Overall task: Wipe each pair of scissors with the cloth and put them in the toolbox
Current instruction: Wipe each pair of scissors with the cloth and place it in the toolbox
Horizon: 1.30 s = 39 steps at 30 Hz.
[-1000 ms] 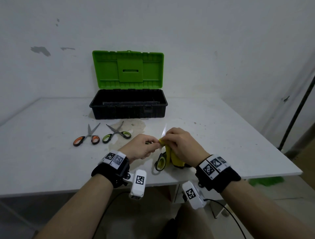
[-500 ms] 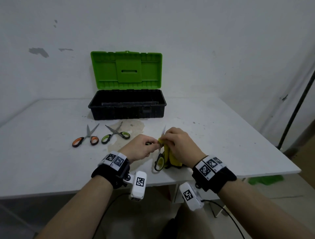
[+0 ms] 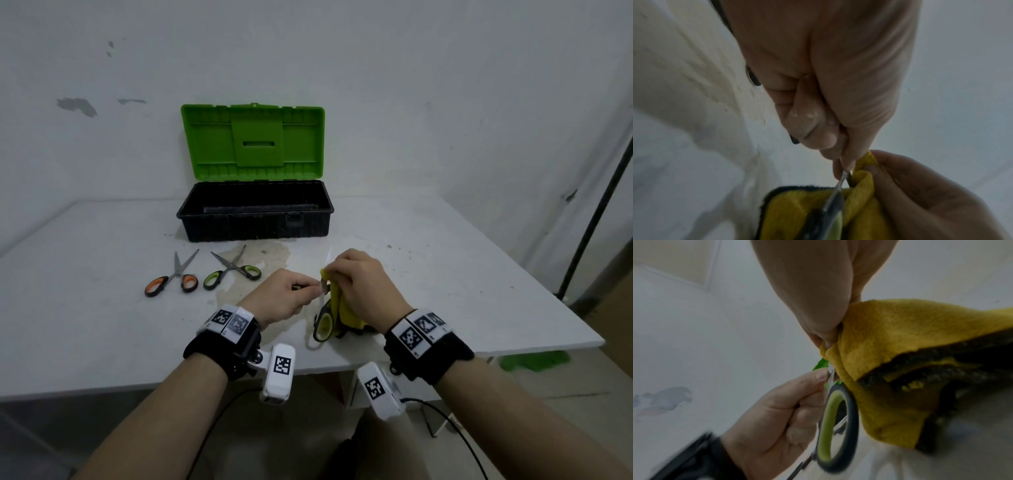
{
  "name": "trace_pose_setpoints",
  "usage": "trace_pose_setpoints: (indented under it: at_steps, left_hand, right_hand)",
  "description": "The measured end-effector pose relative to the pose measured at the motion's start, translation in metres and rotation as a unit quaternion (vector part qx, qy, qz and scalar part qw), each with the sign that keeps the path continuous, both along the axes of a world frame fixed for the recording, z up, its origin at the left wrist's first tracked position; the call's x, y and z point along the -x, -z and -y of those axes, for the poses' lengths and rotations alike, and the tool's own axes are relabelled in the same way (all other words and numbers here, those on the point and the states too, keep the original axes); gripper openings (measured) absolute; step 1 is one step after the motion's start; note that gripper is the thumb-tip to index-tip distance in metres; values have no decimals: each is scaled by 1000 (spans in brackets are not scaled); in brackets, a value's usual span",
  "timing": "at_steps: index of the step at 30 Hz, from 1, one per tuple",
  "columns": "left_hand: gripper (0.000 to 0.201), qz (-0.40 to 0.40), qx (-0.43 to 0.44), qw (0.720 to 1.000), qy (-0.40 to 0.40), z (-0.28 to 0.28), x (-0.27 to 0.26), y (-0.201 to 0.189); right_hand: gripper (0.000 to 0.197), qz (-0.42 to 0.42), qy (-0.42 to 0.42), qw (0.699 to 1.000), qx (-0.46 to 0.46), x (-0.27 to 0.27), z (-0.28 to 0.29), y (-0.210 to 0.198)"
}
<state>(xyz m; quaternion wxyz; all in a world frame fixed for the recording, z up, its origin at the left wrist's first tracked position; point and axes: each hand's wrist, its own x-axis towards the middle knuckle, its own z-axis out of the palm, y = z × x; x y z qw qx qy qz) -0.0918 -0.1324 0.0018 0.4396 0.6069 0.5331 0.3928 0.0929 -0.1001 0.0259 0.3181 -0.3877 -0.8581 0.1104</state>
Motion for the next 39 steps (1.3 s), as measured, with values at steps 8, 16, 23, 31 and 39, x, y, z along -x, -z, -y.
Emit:
trace_pose_setpoints:
  at_steps: [8, 16, 23, 31, 39]
  left_hand:
    - [18, 19, 2, 1000, -22, 0, 2, 1]
    - [16, -18, -26, 999, 2, 1, -3, -1]
    - [15, -3, -20, 999, -26, 2, 0, 5]
    - [19, 69, 14, 996, -56, -3, -1, 5]
    - [21, 89, 14, 994, -57, -3, -8, 3]
  right_hand:
    - [15, -57, 23, 998, -10, -1, -3, -6]
    - [17, -19, 29, 999, -16, 3, -4, -1]
    - [21, -83, 116, 990, 10, -1, -20, -13]
    - [20, 6, 17, 999, 32, -1, 12, -9]
    - [19, 96, -15, 995, -37, 8, 17, 0]
